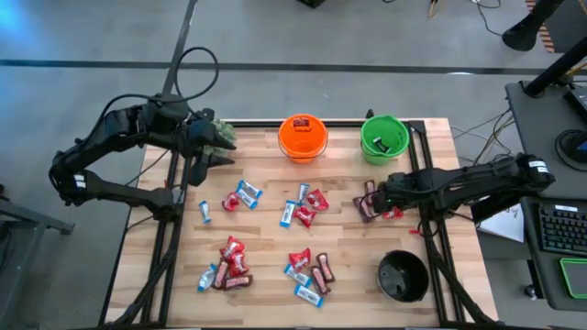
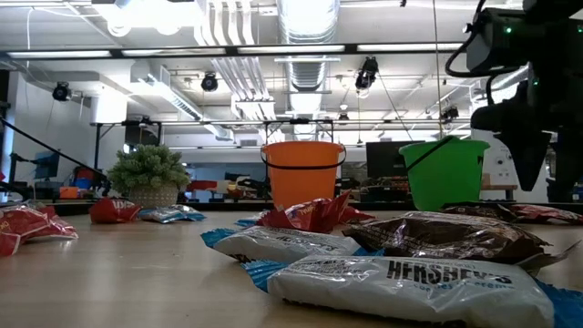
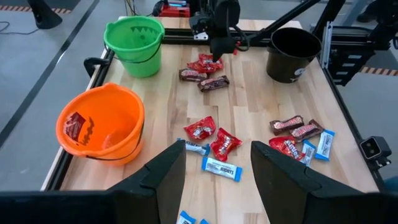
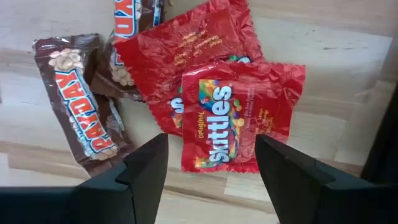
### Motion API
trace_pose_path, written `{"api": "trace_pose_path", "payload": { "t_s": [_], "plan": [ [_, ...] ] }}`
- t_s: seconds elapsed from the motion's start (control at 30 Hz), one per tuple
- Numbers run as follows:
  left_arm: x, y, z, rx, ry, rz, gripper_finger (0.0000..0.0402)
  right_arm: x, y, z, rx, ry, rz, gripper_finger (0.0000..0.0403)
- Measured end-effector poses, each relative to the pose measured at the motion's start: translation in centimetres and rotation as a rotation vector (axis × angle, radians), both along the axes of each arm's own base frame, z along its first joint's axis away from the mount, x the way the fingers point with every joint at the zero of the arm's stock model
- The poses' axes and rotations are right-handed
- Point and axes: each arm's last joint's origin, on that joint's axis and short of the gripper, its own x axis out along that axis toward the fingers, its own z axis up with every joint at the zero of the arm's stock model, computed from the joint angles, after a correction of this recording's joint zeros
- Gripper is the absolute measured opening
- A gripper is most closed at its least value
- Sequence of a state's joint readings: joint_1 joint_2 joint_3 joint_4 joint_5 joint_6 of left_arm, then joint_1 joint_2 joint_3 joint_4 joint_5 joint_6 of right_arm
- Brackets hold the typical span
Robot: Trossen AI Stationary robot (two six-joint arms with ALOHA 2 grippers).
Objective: Organize candy in baskets
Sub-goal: Put the red chocolate into the black bucket
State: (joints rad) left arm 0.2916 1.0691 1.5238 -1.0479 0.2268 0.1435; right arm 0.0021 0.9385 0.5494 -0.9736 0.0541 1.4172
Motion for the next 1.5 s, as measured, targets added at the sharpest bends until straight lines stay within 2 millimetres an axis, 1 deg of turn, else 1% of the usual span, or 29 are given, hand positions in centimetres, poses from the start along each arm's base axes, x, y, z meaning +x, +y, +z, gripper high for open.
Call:
{"api": "trace_pose_path", "payload": {
  "t_s": [0.33,0.8,0.97,1.1,1.2,1.27,1.33,1.5],
  "plan": [
    [0.0,0.0,0.0,-0.005,0.0,0.003,0.0165,0.2,0.0,-0.7,-0.007,0.039,-0.058,0.0231],
    [0.0,0.0,0.0,-0.002,0.001,0.0,0.0165,1.0,0.0,-2.1,-0.002,0.139,-0.096,0.0231],
    [0.0,0.0,0.0,0.0,0.001,-0.002,0.0165,1.1,0.0,-3.2,0.005,0.188,-0.127,0.0231],
    [0.0,0.0,0.0,0.0,0.001,-0.002,0.0165,1.3,0.0,-4.0,0.009,0.185,-0.131,0.0231],
    [0.0,0.0,0.0,0.0,0.001,-0.002,0.0165,1.5,0.0,-4.3,0.009,0.183,-0.131,0.0227],
    [0.0,0.0,0.0,0.0,0.001,-0.002,0.0165,1.4,0.0,-4.4,0.009,0.183,-0.135,0.0213],
    [0.0,0.0,0.0,0.0,0.001,-0.002,0.0165,1.3,0.0,-4.5,0.006,0.183,-0.156,0.0187],
    [0.0,0.0,0.0,0.003,0.001,-0.004,0.0165,1.0,0.0,-4.6,0.005,0.199,-0.161,0.0088]
  ]
}}
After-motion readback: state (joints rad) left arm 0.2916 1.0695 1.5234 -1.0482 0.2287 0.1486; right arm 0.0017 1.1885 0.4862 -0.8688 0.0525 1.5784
